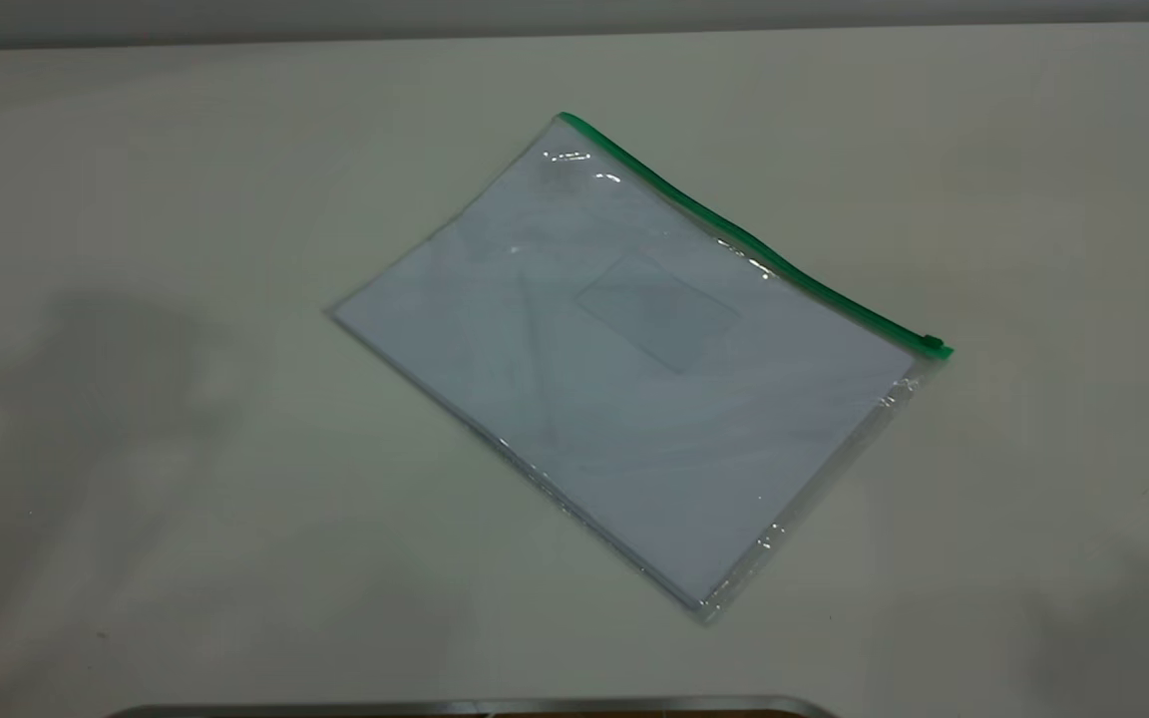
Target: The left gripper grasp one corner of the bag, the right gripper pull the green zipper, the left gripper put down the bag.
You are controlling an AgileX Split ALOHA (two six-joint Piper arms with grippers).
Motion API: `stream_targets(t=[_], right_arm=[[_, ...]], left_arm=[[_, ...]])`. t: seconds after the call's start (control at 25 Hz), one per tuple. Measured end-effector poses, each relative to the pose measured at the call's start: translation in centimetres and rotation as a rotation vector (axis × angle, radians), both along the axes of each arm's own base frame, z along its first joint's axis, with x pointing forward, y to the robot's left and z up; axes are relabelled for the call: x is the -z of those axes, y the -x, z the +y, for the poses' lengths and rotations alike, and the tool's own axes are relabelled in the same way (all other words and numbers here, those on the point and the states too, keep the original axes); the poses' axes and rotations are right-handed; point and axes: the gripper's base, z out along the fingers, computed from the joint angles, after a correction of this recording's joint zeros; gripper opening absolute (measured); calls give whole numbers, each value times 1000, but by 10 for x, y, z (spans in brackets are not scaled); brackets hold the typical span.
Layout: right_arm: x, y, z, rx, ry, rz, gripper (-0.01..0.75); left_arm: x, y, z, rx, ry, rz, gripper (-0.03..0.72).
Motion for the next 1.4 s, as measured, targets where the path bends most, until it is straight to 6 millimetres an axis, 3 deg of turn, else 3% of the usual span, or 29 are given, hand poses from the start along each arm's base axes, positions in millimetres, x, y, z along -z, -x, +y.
stream_targets(t=[0.2,0.32,0.48,0.64,0.92,1.16,1.4], right_arm=[[45,58,-6,-7,-22,-5,547],[65,82,-9,3,-39,-34,547],[84,108,-12,15,-61,-80,547],[106,121,-14,23,-65,-90,547],[143,127,-20,55,-19,-81,547],[157,137,-25,80,-2,-166,547],[163,139,-26,88,-5,-209,547]], left_arm=[[21,74,21,-14,-1,30,590],[40,112,31,-34,8,45,590],[69,155,43,-38,8,53,590],[93,186,52,-39,13,43,590],[128,224,62,-40,25,4,590],[147,244,68,-37,38,-45,590],[158,252,69,-35,48,-60,590]])
